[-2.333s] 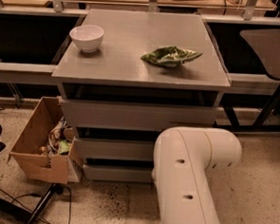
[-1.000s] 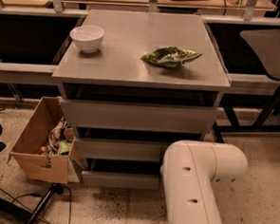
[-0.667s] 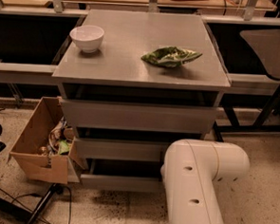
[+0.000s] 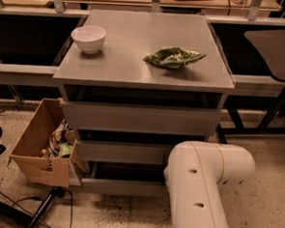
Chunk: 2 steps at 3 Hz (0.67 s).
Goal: Open bottom drawer
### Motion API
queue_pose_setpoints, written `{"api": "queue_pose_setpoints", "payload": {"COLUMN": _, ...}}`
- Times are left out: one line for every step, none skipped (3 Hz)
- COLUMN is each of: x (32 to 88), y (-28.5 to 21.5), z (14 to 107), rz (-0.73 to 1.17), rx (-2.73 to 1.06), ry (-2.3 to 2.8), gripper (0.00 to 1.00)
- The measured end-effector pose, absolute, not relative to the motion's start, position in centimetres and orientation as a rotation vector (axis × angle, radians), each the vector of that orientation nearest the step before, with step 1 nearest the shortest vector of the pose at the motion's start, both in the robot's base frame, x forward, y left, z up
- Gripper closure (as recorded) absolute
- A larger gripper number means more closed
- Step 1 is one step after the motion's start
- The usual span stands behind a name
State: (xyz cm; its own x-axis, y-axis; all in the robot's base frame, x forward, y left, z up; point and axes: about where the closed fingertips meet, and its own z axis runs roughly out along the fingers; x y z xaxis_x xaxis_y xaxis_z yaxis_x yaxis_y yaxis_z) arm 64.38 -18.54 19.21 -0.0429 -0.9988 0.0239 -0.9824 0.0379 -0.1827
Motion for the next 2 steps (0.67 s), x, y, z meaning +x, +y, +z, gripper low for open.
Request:
{"api": "queue_pose_setpoints", "payload": {"x": 61.95, "y": -20.74, "z": 19.51, "rz": -0.227, "rx": -2.066, "ry": 2.232, "gripper": 1.0}}
{"api": "queue_pose_setpoints", "payload": {"x": 61.95, "y": -20.73, "z": 19.5, "rz": -0.227, "rx": -2.067, "ry": 2.232, "gripper": 1.0}}
